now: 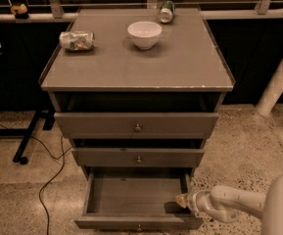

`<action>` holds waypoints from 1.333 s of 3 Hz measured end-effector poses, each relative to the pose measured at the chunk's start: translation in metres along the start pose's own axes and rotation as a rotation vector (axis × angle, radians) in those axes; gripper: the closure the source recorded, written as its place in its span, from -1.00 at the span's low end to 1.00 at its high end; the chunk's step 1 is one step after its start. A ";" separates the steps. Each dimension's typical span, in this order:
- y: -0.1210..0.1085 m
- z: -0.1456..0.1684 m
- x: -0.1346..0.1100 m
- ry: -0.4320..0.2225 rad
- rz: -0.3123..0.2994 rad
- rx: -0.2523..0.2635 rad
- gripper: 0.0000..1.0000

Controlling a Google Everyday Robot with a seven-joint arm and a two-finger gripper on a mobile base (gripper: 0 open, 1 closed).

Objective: Open bottom drawer

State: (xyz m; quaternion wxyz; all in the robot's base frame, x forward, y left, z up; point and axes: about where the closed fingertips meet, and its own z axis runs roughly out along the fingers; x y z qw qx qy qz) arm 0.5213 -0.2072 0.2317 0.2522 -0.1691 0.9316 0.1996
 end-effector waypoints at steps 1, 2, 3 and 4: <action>0.001 -0.002 -0.006 -0.008 -0.003 0.002 -0.30; 0.001 -0.001 -0.005 -0.008 -0.003 0.002 -0.77; 0.001 -0.001 -0.005 -0.008 -0.003 0.002 -1.00; 0.001 -0.001 -0.005 -0.008 -0.003 0.002 -1.00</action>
Offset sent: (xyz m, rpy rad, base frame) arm 0.0040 0.0015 0.0056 0.0002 -0.0106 -0.0018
